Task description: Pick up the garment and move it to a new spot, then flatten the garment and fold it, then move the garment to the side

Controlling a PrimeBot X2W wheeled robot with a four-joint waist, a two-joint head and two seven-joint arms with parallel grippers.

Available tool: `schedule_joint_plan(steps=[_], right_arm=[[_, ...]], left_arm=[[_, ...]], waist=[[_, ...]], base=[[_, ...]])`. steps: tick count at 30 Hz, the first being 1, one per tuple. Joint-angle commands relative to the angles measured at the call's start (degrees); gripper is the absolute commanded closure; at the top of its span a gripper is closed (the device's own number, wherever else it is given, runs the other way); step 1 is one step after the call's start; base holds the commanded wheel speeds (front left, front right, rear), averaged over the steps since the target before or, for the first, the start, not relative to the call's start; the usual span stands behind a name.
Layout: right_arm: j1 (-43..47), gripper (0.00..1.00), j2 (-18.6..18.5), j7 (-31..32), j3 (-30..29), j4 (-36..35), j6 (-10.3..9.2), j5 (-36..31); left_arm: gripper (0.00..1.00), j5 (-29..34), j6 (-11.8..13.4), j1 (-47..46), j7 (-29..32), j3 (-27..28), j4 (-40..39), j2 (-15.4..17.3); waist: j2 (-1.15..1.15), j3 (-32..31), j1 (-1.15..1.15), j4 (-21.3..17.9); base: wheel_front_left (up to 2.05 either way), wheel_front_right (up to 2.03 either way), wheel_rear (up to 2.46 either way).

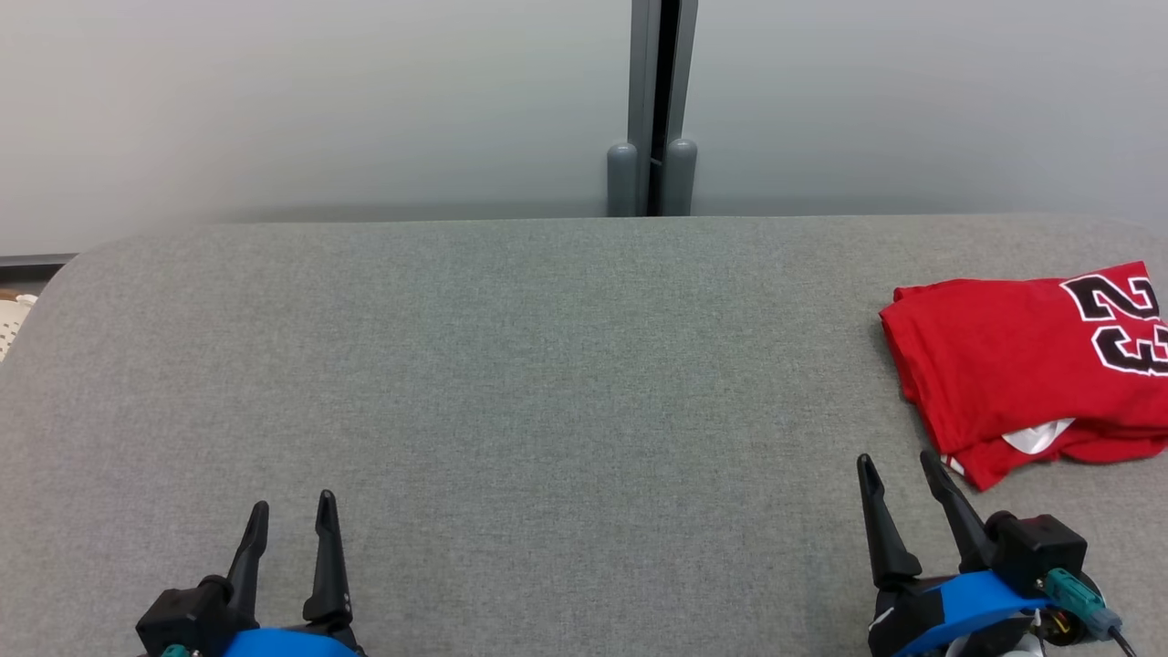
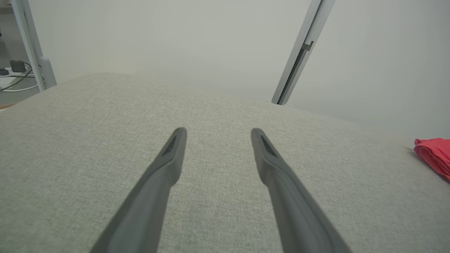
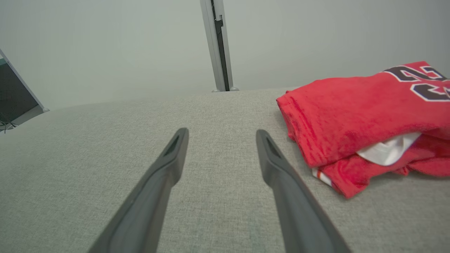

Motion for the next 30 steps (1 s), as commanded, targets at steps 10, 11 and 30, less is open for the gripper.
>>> schedule_joint_plan(steps=[10, 11, 30], right_arm=[[0.0, 0.0, -0.1, -0.6, 0.4, 0.5, 0.01, 0.1], [0.0, 0.0, -0.1, -0.6, 0.5, 0.5, 0.01, 0.1], [0.0, 1.0, 0.1, 3.1, -0.7, 0.8, 0.0, 12.0]], left_arm=[[0.0, -0.4, 0.4, -1.2, 0.4, -0.5, 1.7, -0.2], [0.0, -0.4, 0.4, -1.2, 0.4, -0.6, 1.8, -0.3], [1.0, -10.9, -1.1, -1.2, 4.1, 1.9, 2.7, -1.8]], waist=[[0.0, -0.1, 0.0, -0.1], [0.0, -0.1, 0.0, -0.1], [0.0, -0.2, 0.0, 0.2]], base=[[0.0, 0.0, 0.0], [0.0, 0.0, 0.0], [0.0, 0.0, 0.0]])
